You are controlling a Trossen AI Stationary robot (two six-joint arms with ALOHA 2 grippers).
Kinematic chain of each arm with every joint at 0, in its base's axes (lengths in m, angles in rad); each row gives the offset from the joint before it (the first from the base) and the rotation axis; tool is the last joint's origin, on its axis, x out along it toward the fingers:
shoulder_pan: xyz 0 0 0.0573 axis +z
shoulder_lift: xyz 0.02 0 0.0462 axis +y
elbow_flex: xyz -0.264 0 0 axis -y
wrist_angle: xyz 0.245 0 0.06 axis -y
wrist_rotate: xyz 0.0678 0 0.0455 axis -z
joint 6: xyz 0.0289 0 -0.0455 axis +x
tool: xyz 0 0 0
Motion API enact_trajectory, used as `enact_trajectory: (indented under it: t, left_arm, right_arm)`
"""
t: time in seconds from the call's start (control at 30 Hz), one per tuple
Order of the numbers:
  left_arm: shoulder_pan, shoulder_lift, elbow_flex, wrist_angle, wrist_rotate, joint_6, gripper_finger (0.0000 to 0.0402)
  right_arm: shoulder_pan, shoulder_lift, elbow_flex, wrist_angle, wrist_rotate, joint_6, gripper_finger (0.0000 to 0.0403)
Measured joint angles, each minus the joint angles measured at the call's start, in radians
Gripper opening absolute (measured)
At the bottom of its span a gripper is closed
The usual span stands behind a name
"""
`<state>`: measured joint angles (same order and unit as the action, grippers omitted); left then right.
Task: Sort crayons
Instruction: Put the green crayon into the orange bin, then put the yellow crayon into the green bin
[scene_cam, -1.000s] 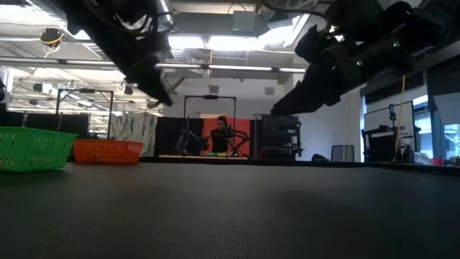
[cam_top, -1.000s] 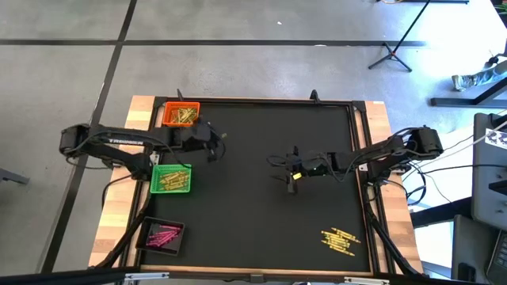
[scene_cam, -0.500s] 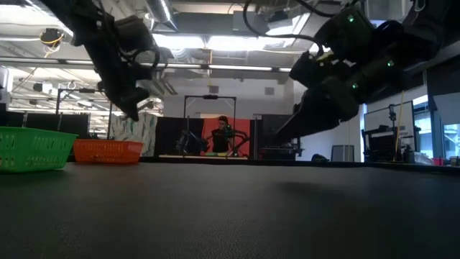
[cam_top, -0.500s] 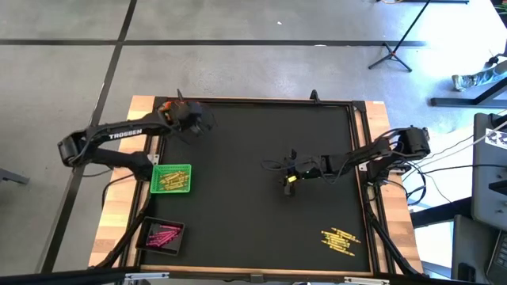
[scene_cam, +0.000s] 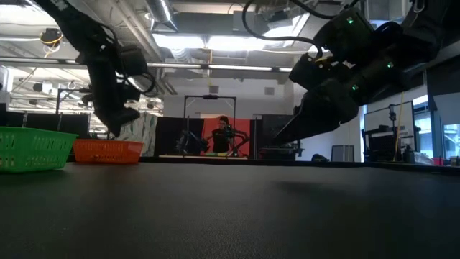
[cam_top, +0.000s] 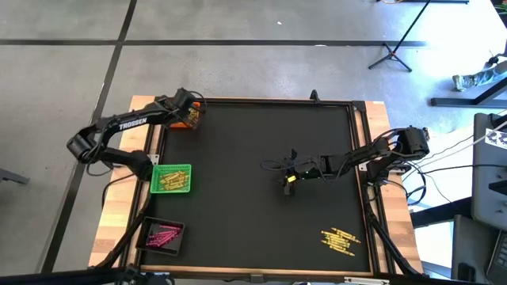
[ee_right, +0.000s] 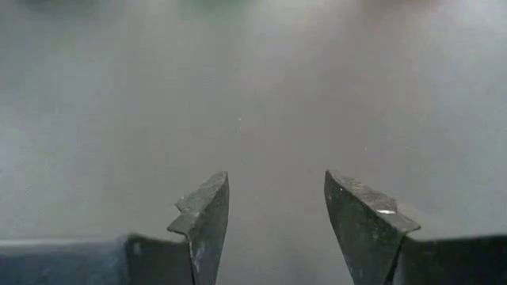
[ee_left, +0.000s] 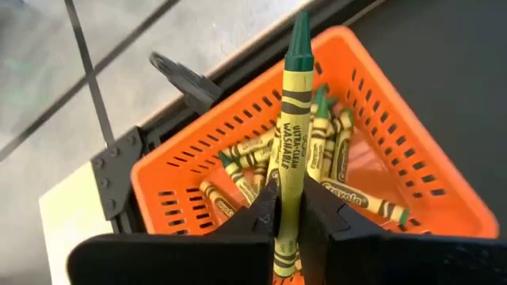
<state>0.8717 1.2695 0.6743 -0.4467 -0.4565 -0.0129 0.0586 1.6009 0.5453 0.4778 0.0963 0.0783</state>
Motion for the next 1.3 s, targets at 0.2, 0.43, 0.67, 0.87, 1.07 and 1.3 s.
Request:
enact_trajectory:
  t: [0.2,0.43,0.67,0.87,1.07,1.3]
  left_arm:
    - [0.029,0.055,0.000,0.034,0.006,0.023,0.0013]
    - [0.034,0.055,0.000,0.031,0.038,0.024,0.0061]
    - [-0.002,0.014,0.000,0.033,0.122,0.027,0.0099]
    - [-0.120,-0.008,0.000,0.126,0.284,0.048,0.0100]
    - [-0.316,-0.008,-0.048,0.326,0.376,0.049,0.0101]
    - [-0.543,-0.008,-0.150,0.657,0.401,0.008,0.0101]
  right_arm:
    - [0.000,0.000,0.000,0.000,-0.001,0.008,0.0207]
    - [0.000,0.000,0.000,-0.001,-0.002,0.008,0.0207]
    - [0.000,0.000,0.000,-0.010,-0.002,0.007,0.0207]
    - [0.000,-0.001,0.000,-0.057,-0.003,0.007,0.0207]
    - [0.014,-0.058,0.030,-0.251,-0.133,0.052,0.0207]
    - [0.126,-0.170,0.130,-0.684,-0.142,0.157,0.0207]
